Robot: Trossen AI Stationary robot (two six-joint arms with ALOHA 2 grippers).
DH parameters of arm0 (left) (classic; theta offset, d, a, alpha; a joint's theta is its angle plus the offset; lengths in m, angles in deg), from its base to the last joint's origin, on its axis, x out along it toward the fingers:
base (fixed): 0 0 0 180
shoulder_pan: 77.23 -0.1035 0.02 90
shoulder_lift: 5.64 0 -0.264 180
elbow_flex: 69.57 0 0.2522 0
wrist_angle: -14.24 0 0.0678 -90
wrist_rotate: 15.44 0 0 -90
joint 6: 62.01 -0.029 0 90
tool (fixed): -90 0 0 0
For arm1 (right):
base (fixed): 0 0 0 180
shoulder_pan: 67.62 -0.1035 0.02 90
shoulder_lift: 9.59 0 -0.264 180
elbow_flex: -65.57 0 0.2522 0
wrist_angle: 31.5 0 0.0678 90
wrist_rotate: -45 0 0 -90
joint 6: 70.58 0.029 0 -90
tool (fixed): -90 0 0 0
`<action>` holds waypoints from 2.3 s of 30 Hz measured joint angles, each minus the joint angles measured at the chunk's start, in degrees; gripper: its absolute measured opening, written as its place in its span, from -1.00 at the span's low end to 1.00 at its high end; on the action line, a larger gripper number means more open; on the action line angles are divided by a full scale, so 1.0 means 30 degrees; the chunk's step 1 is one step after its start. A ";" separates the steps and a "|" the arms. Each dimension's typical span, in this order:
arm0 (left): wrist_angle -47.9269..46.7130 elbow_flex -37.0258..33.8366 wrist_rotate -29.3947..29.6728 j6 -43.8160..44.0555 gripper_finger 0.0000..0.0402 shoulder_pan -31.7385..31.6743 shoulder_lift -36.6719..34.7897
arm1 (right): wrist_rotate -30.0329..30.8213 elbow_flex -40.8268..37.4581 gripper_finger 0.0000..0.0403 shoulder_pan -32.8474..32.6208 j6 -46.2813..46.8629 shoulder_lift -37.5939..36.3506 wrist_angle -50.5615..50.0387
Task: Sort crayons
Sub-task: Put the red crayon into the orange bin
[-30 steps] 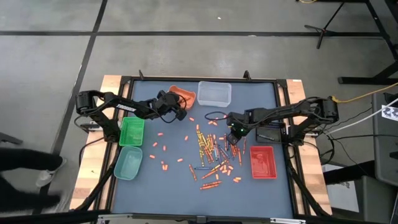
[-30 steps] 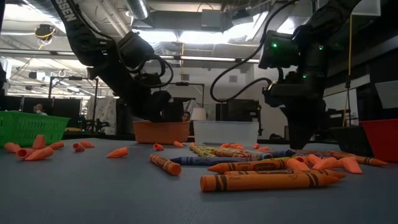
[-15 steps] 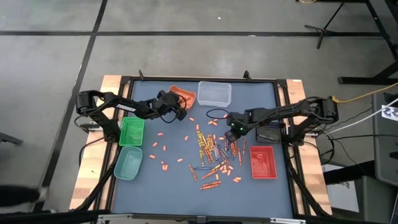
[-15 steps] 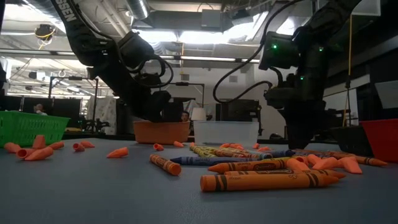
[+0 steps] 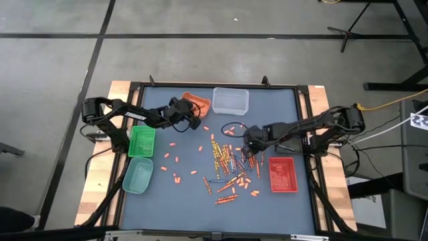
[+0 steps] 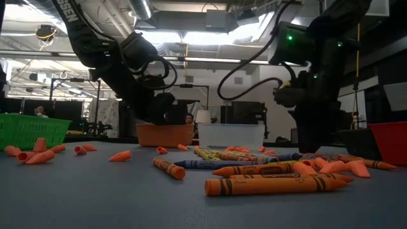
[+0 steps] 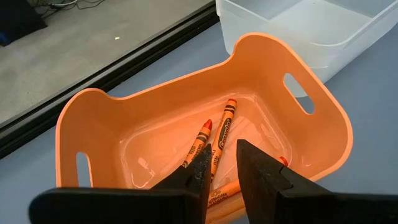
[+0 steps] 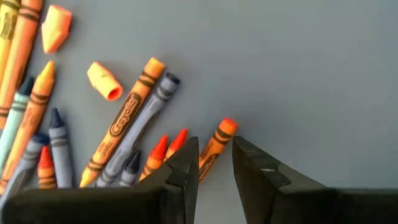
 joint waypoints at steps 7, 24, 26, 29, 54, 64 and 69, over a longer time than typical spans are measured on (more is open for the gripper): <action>0.0000 0.0000 0.0000 0.0005 -0.68 0.0000 0.0000 | 0.0651 0.0008 -0.53 -0.0462 0.0054 0.0078 0.0007; -0.0004 0.0007 0.0000 0.0000 -0.68 0.0000 0.0000 | 0.0753 0.0080 -0.66 -0.0446 0.0010 0.1209 0.0000; 0.0000 0.0007 0.0000 0.0000 -0.68 0.0000 0.0000 | 0.0753 0.0071 -0.76 -0.0434 -0.0035 0.1211 0.0002; 0.0000 0.0007 0.0000 0.0000 -0.68 0.0000 0.0000 | 0.0875 0.0059 -0.90 -0.0434 -0.0448 0.1224 0.0000; 0.4282 0.0007 -0.0001 -0.1686 -0.68 0.0274 -0.0226 | 0.0537 -0.0029 -0.91 0.0374 -0.5591 -0.0619 0.5180; 0.3153 0.0015 -0.0001 -0.3622 -0.68 0.2046 -0.3669 | 0.0439 -0.0007 -0.91 0.2786 -1.0346 -0.0627 1.1215; 0.1814 0.0015 -0.0007 -0.3628 -0.68 0.3301 -0.5265 | 0.0443 0.0007 -0.91 0.3973 -1.3571 -0.0632 1.5214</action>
